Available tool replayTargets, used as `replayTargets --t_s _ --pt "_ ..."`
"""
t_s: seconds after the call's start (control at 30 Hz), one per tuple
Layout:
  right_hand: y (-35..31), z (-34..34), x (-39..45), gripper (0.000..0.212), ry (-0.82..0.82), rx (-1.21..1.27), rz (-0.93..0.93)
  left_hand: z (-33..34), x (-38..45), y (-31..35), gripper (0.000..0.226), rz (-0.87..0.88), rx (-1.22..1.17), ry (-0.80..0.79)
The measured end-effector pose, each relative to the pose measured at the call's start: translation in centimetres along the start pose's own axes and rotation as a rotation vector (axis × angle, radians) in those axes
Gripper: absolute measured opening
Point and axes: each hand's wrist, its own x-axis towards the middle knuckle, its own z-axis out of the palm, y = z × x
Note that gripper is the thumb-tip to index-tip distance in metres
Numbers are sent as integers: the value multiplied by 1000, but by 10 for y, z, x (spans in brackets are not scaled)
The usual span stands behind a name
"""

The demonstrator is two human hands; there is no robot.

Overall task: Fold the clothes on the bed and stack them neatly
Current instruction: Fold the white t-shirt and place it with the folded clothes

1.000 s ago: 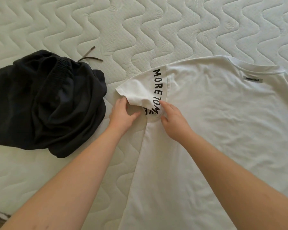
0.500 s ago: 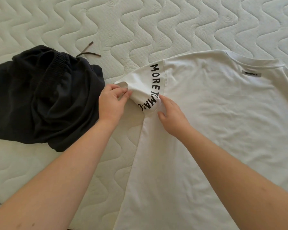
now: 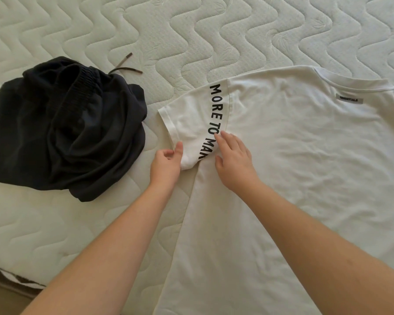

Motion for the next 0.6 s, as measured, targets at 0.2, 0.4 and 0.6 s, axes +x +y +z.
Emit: replayTargets --t_s 0.2,0.4,0.6 --pt "-7 4 -9 45 133 192 104 16 -11 8 23 12 -59 57" --pt "-5 0 -10 40 152 370 225 11 -16 30 13 -13 -487 126" --pt "4 -1 -11 45 89 338 252 10 -19 13 40 -214 -258 89"
